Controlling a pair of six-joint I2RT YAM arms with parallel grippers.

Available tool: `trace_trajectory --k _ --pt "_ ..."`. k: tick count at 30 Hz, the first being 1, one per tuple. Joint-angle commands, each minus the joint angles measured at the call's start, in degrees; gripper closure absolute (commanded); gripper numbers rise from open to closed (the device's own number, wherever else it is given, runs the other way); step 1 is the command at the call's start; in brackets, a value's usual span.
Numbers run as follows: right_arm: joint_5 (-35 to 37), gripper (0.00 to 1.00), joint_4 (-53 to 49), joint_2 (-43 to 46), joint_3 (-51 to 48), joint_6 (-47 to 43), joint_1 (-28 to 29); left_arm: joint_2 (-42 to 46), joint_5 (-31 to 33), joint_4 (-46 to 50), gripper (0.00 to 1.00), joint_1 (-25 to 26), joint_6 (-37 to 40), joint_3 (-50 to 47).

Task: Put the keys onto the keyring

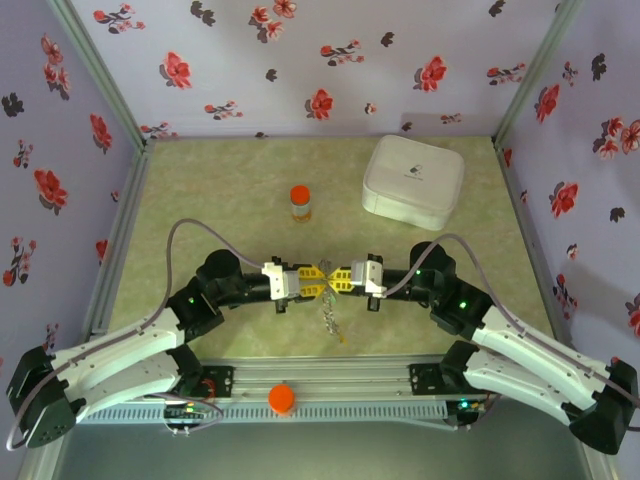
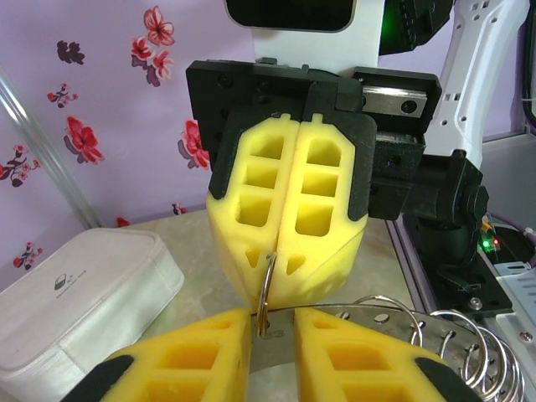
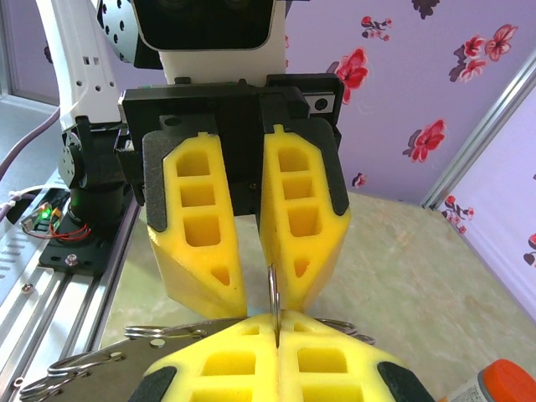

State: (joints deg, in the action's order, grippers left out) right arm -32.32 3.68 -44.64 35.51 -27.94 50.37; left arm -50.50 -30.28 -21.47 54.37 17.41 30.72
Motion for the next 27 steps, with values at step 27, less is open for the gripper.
trace_trajectory --k 27 --pt "14.08 0.73 -21.68 3.79 5.65 -8.88 2.75 -0.99 9.72 13.58 1.0 3.44 17.17 5.05"
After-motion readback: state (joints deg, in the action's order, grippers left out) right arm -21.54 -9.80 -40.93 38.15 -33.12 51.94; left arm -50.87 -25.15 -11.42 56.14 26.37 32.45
